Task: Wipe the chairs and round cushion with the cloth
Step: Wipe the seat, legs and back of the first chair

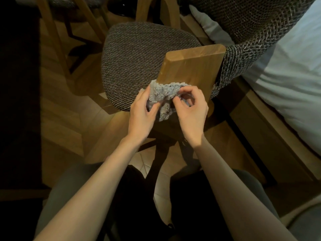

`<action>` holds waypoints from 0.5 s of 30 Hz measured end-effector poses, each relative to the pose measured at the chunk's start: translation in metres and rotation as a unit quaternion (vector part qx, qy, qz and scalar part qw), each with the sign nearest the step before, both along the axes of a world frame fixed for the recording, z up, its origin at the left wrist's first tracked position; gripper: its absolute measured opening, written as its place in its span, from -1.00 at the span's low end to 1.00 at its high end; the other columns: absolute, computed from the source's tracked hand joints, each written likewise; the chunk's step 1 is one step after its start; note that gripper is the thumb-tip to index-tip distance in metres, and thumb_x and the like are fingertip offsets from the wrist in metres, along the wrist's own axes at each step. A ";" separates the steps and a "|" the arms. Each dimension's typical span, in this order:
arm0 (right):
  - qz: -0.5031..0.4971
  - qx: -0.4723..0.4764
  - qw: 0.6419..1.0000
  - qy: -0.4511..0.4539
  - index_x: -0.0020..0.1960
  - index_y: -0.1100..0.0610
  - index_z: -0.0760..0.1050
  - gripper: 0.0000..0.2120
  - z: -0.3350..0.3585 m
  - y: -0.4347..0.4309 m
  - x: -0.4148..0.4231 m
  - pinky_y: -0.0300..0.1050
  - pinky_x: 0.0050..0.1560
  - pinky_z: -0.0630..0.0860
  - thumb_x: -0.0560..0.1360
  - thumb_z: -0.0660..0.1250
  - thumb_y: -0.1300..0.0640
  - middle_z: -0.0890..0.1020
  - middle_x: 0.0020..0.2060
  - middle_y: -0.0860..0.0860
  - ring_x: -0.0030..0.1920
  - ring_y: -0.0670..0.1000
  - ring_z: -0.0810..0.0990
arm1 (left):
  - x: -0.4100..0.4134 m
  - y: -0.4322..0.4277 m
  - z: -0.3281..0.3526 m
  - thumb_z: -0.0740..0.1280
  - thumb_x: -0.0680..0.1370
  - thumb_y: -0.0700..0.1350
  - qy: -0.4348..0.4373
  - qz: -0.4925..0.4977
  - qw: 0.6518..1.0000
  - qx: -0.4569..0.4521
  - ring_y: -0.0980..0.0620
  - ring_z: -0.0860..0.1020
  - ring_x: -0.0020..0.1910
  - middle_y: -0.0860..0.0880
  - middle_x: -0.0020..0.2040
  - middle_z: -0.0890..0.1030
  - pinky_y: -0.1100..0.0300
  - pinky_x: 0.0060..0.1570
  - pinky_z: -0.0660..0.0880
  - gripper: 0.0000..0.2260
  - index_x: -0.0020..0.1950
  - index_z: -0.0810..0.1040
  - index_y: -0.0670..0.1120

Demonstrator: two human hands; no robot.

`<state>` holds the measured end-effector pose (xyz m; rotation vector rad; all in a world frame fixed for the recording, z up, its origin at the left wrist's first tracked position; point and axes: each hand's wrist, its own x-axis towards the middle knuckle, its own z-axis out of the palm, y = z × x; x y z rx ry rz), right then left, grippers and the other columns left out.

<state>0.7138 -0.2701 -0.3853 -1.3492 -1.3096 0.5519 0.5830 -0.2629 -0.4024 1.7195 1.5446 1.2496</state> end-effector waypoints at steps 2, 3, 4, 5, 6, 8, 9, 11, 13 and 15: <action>-0.014 0.001 0.999 0.048 -0.01 0.23 0.56 -0.88 -0.003 0.001 -0.004 -0.41 -0.03 0.48 0.46 0.38 0.35 0.57 -0.04 0.13 -0.05 -0.20 0.57 | -0.001 -0.001 0.003 0.32 0.54 -0.26 -0.015 -0.004 1.000 0.021 0.13 0.43 0.31 -0.03 0.31 0.48 0.30 0.29 0.37 -0.53 0.46 0.35 -0.17; -0.018 -0.003 0.997 0.072 0.01 0.23 0.56 -0.87 -0.005 0.001 -0.008 -0.34 0.00 0.52 0.47 0.38 0.34 0.57 -0.02 0.13 -0.03 -0.14 0.59 | -0.002 -0.001 0.003 0.33 0.53 -0.26 -0.013 -0.001 0.999 0.033 0.16 0.43 0.30 0.01 0.30 0.49 0.36 0.27 0.35 -0.52 0.45 0.36 -0.16; -0.019 -0.012 0.995 0.093 0.03 0.23 0.54 -0.87 -0.008 0.000 -0.011 -0.27 0.03 0.56 0.48 0.37 0.33 0.58 0.00 0.13 0.00 -0.09 0.61 | -0.004 -0.001 0.003 0.34 0.52 -0.25 -0.006 0.003 0.999 0.043 0.19 0.43 0.29 0.05 0.29 0.49 0.40 0.26 0.34 -0.52 0.44 0.38 -0.15; -0.016 -0.027 0.993 0.111 0.05 0.23 0.53 -0.86 -0.012 0.000 -0.014 -0.21 0.05 0.58 0.49 0.37 0.33 0.59 0.01 0.12 0.01 -0.07 0.62 | -0.006 -0.001 0.003 0.36 0.51 -0.24 0.004 0.007 0.999 0.048 0.21 0.44 0.28 0.09 0.27 0.49 0.42 0.25 0.33 -0.52 0.42 0.40 -0.14; -0.007 -0.046 0.991 0.128 0.07 0.22 0.50 -0.85 -0.016 -0.001 -0.016 -0.17 0.05 0.60 0.50 0.36 0.33 0.60 0.02 0.10 0.02 -0.06 0.64 | -0.008 -0.001 0.001 0.37 0.50 -0.22 0.014 0.013 0.999 0.048 0.22 0.45 0.26 0.10 0.26 0.49 0.41 0.25 0.35 -0.53 0.41 0.42 -0.13; 0.012 -0.089 0.983 0.162 0.11 0.22 0.47 -0.82 -0.024 -0.002 -0.020 -0.11 0.07 0.61 0.52 0.34 0.33 0.61 0.05 0.08 0.07 -0.03 0.64 | -0.012 -0.003 -0.003 0.40 0.49 -0.17 0.034 0.027 0.999 0.030 0.18 0.49 0.24 0.05 0.26 0.54 0.28 0.26 0.42 -0.55 0.38 0.47 -0.12; 0.018 -0.103 0.980 0.169 0.13 0.24 0.46 -0.81 -0.028 -0.003 -0.021 -0.09 0.10 0.60 0.52 0.33 0.34 0.60 0.07 0.08 0.09 -0.02 0.64 | -0.013 -0.005 -0.006 0.42 0.49 -0.14 0.043 0.034 0.998 0.022 0.14 0.51 0.23 0.01 0.24 0.57 0.21 0.24 0.45 -0.57 0.36 0.49 -0.12; 0.025 -0.120 0.979 0.162 0.15 0.26 0.45 -0.79 -0.036 -0.005 -0.024 -0.06 0.12 0.59 0.53 0.32 0.35 0.59 0.10 0.09 0.11 -0.01 0.63 | -0.014 -0.009 -0.012 0.43 0.49 -0.11 0.057 0.047 0.997 0.019 0.14 0.53 0.19 -0.01 0.21 0.59 0.21 0.21 0.47 -0.60 0.32 0.52 -0.12; 0.031 -0.133 0.980 0.148 0.17 0.25 0.44 -0.79 -0.041 -0.006 -0.026 -0.07 0.12 0.59 0.54 0.32 0.34 0.59 0.10 0.06 0.11 -0.01 0.62 | -0.014 -0.012 -0.017 0.45 0.48 -0.12 0.066 0.062 0.996 0.022 0.14 0.53 0.17 -0.01 0.19 0.60 0.29 0.19 0.44 -0.61 0.29 0.54 -0.13; 0.035 -0.143 0.980 0.136 0.17 0.23 0.43 -0.78 -0.043 -0.007 -0.028 -0.14 0.13 0.58 0.54 0.32 0.34 0.58 0.10 0.04 0.11 -0.05 0.61 | -0.015 -0.014 -0.020 0.46 0.47 -0.13 0.068 0.079 0.994 0.014 0.13 0.54 0.17 -0.01 0.18 0.61 0.34 0.17 0.43 -0.62 0.27 0.55 -0.14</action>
